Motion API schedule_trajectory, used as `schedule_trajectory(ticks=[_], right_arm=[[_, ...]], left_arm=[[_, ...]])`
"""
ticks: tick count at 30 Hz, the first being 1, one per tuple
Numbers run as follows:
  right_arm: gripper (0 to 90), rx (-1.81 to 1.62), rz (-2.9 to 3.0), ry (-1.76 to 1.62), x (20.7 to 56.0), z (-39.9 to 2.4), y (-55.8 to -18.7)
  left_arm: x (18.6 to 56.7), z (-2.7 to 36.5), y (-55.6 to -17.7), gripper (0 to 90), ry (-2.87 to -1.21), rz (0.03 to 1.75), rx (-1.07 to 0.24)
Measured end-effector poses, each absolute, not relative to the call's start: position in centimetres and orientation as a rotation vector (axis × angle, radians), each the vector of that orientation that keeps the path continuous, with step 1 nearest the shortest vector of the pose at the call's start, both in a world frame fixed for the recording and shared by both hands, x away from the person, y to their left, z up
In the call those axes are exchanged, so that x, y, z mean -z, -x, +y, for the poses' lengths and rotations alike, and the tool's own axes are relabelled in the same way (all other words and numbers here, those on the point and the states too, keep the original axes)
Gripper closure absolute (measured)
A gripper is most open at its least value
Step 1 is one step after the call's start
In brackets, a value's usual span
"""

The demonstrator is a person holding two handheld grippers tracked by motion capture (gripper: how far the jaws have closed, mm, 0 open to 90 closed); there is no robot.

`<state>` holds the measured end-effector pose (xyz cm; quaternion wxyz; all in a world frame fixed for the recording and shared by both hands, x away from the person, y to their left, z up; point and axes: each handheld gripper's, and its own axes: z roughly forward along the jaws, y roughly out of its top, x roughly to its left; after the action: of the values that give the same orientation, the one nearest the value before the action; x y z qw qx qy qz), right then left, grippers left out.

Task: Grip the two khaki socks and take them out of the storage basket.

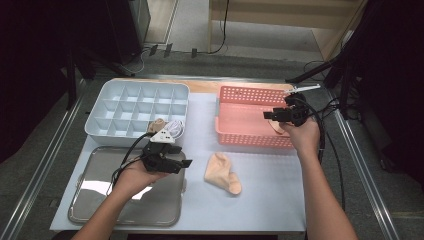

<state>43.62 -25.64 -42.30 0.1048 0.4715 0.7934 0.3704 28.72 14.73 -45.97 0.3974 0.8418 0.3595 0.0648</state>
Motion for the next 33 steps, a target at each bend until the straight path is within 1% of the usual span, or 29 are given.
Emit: schedule_trajectory(ticks=[11, 27, 33], right_arm=[[49.9, -1.001, 2.243, -1.545, 43.6, -28.4, -44.9], [48.9, -0.93, 2.154, -1.615, 44.2, -30.1, -45.9], [47.8, -0.901, 2.136, -1.66, 45.0, -30.5, -46.5]], left_arm=[[46.0, 14.8, -28.8, 38.1, -2.134, 0.907, -0.162], [46.1, 14.8, -28.8, 38.2, -2.136, 0.907, -0.159], [46.1, 14.8, -28.9, 38.2, -2.132, 0.905, -0.158]])
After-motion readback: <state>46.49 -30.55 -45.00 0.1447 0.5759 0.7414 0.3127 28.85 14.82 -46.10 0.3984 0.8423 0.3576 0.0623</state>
